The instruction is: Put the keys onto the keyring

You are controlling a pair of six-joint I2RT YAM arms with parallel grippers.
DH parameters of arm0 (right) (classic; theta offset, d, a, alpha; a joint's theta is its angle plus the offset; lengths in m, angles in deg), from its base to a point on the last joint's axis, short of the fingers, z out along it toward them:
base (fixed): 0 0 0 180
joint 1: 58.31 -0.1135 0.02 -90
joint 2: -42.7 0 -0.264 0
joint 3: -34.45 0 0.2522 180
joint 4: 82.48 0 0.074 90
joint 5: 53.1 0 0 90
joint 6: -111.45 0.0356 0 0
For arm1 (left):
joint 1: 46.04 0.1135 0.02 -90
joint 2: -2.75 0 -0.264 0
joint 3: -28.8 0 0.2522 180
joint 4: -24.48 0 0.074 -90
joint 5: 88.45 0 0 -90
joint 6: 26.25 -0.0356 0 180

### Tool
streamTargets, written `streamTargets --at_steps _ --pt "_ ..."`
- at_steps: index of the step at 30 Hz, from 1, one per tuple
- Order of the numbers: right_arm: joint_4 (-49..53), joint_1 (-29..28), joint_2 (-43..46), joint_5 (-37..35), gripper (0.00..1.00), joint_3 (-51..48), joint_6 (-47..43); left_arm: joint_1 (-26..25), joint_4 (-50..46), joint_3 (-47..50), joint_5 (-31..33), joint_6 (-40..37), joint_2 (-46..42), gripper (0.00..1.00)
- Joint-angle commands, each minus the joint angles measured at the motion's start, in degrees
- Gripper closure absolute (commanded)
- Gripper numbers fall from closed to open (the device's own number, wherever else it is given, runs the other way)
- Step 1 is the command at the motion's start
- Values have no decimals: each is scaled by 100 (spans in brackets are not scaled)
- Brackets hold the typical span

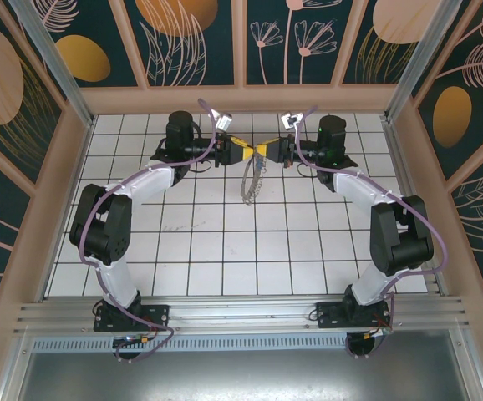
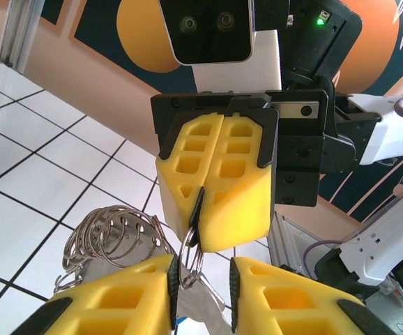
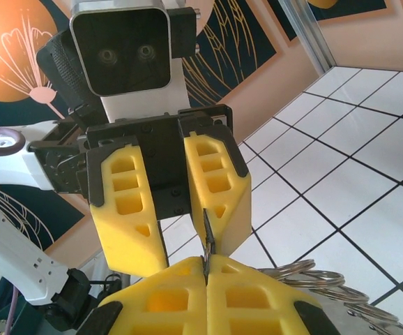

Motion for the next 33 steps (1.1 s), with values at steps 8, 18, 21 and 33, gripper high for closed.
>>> streamTargets --at_steps 8,18,21,33 --pt "-536 -59 4 174 100 140 156 11 549 57 -212 266 20 73" --pt "-488 -70 22 229 100 124 107 11 726 60 -138 399 90 68" --pt "-464 -75 30 216 100 124 90 11 735 49 -139 407 115 68" --pt "-701 -86 -119 154 100 215 312 2 968 171 -318 489 -24 100"
